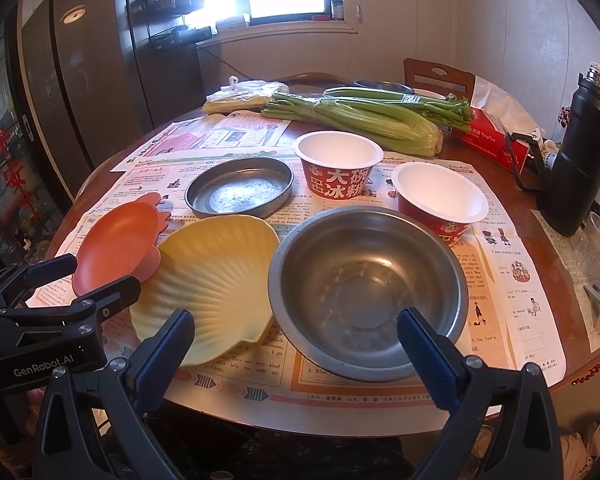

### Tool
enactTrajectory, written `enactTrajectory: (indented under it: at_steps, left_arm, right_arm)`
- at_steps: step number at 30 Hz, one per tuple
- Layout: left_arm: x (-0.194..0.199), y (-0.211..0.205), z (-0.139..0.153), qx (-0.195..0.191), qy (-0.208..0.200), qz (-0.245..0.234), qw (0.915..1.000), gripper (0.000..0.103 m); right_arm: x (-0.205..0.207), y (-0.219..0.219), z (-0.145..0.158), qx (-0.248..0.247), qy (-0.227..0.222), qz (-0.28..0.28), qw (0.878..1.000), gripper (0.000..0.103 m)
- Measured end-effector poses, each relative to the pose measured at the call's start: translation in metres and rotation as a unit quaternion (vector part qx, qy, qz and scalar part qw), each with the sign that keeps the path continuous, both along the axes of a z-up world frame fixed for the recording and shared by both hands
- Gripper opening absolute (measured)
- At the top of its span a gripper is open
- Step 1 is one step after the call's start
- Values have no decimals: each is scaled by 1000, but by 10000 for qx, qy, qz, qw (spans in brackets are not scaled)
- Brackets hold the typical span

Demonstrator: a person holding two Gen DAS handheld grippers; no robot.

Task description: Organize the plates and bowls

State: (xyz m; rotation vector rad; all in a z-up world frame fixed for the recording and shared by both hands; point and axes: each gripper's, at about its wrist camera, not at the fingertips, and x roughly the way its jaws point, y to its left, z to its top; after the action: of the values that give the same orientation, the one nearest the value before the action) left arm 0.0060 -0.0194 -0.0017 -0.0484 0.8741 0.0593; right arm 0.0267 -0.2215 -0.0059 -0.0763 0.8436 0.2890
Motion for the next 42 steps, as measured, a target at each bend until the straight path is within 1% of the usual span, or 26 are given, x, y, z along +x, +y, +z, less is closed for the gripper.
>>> enactTrajectory:
  at_steps: [20, 27, 30, 34, 37, 39, 42]
  left_arm:
    - [2, 1, 1, -24, -3, -43, 10000, 94]
    - [2, 7, 2, -48, -36, 48, 10000, 94]
    - [1, 20, 5, -109, -76, 216, 9997, 94]
    - [-3, 49, 7, -223, -104, 612, 9978, 94]
    - [-7, 76, 7, -315, -103, 958, 9949, 94]
    - [-12, 95, 4, -374, -45, 1204, 9920, 94]
    - [-16, 120, -4, -548, 74, 1483, 9874, 94]
  right_arm:
    - [3, 5, 1, -14, 34, 23, 10000, 102]
    - [5, 11, 5, -27, 5, 111, 9999, 102]
    - [7, 17, 8, -17, 2, 203, 9998, 102]
    - [11, 30, 14, 11, -83, 432, 9990, 102]
    - [15, 49, 19, -2, -148, 759, 9970, 102]
    - [20, 63, 20, 44, -105, 996, 9950, 102]
    - [29, 87, 19, -39, -61, 1336, 9910, 102]
